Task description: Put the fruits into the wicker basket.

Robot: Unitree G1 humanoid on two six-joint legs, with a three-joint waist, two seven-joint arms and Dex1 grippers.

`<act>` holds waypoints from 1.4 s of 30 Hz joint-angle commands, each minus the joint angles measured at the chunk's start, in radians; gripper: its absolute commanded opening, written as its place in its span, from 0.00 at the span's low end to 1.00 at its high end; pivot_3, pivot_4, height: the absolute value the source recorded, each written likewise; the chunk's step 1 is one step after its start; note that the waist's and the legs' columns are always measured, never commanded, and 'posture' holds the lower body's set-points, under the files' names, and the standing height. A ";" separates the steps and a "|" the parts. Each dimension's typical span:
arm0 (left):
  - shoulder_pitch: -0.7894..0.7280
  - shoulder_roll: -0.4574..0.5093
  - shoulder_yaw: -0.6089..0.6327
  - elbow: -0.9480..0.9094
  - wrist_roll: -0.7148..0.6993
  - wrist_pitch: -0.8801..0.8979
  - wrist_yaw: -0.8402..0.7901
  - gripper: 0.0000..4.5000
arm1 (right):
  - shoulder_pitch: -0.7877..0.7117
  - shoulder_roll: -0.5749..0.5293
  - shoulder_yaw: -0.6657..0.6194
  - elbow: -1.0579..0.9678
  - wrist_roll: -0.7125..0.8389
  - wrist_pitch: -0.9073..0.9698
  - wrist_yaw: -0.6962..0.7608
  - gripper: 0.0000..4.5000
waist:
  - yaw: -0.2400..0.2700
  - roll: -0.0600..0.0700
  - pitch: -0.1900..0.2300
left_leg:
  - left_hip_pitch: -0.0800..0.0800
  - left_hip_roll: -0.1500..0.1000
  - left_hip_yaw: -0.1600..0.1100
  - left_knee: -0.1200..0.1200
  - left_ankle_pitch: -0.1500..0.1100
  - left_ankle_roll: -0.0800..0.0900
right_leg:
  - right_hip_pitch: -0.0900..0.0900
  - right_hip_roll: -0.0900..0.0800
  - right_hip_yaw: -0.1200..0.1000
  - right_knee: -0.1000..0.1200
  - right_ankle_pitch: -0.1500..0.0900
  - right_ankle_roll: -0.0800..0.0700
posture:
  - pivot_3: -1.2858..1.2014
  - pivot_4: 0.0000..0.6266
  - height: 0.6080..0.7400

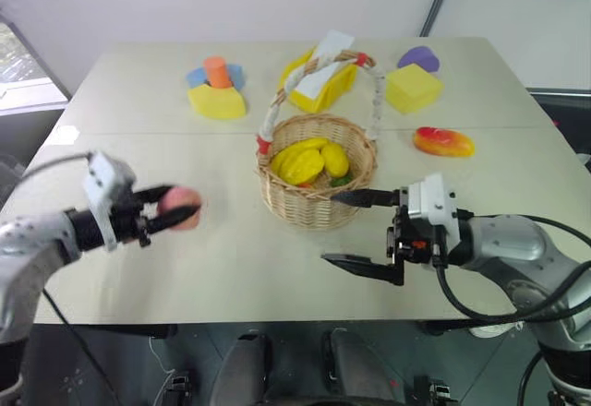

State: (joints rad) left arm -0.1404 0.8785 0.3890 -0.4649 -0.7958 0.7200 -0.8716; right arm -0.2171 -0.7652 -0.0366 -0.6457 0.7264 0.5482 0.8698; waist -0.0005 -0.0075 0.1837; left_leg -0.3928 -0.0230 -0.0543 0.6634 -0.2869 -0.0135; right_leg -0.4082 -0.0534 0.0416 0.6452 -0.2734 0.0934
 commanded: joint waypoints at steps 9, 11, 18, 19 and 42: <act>-0.500 -0.418 -0.560 -0.040 0.206 0.055 0.410 0.46 | -0.005 -0.042 -0.141 0.092 -0.060 -0.051 -0.009 1.00 | 0.007 -0.003 0.000 | 0.001 -0.002 -0.001 0.002 0.000 0.001 | 0.002 0.004 0.001 0.000 0.001 0.002 | 0.52 0.24 1.00; -0.531 -0.447 -0.619 0.001 0.274 0.038 0.423 0.46 | 0.006 -0.038 -0.150 0.084 -0.063 -0.051 -0.019 1.00 | -0.006 -0.003 0.000 | 0.001 -0.001 0.001 0.001 0.000 0.001 | 0.000 0.006 0.002 0.001 0.001 0.002 | 0.52 0.24 1.00; -0.572 -0.497 -0.650 0.097 0.372 0.011 0.412 0.79 | 0.063 -0.023 -0.181 0.052 -0.070 -0.043 -0.079 1.00 | -0.012 -0.003 0.000 | 0.002 0.001 0.000 0.001 0.001 0.000 | 0.000 0.009 0.002 0.004 0.001 0.001 | 0.52 0.24 1.00; -0.575 -0.499 -0.640 0.101 0.375 0.011 0.413 0.90 | 0.066 -0.021 -0.181 0.076 -0.089 -0.036 -0.101 1.00 | -0.011 -0.003 0.000 | 0.002 0.001 0.000 0.002 0.001 0.000 | 0.000 0.009 0.002 0.004 0.001 0.001 | 0.52 0.24 1.00; -0.316 -0.277 -0.377 -0.117 0.112 0.040 0.168 0.99 | -0.657 -0.008 0.289 1.621 -1.075 -0.784 -0.494 1.00 | -0.016 0.000 0.002 | 0.002 0.000 0.004 0.001 0.002 -0.003 | -0.001 0.009 0.004 0.004 0.001 0.001 | 0.52 0.24 1.00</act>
State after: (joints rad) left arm -0.4555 0.5978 -0.0115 -0.5385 -0.6638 0.7708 -0.7062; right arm -0.8446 -0.7650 0.2493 0.9270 -0.3182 -0.1914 0.4039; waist -0.0170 -0.0079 0.1852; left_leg -0.3909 -0.0232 -0.0498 0.6648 -0.2841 -0.0172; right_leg -0.4093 -0.0450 0.0455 0.6492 -0.2728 0.0948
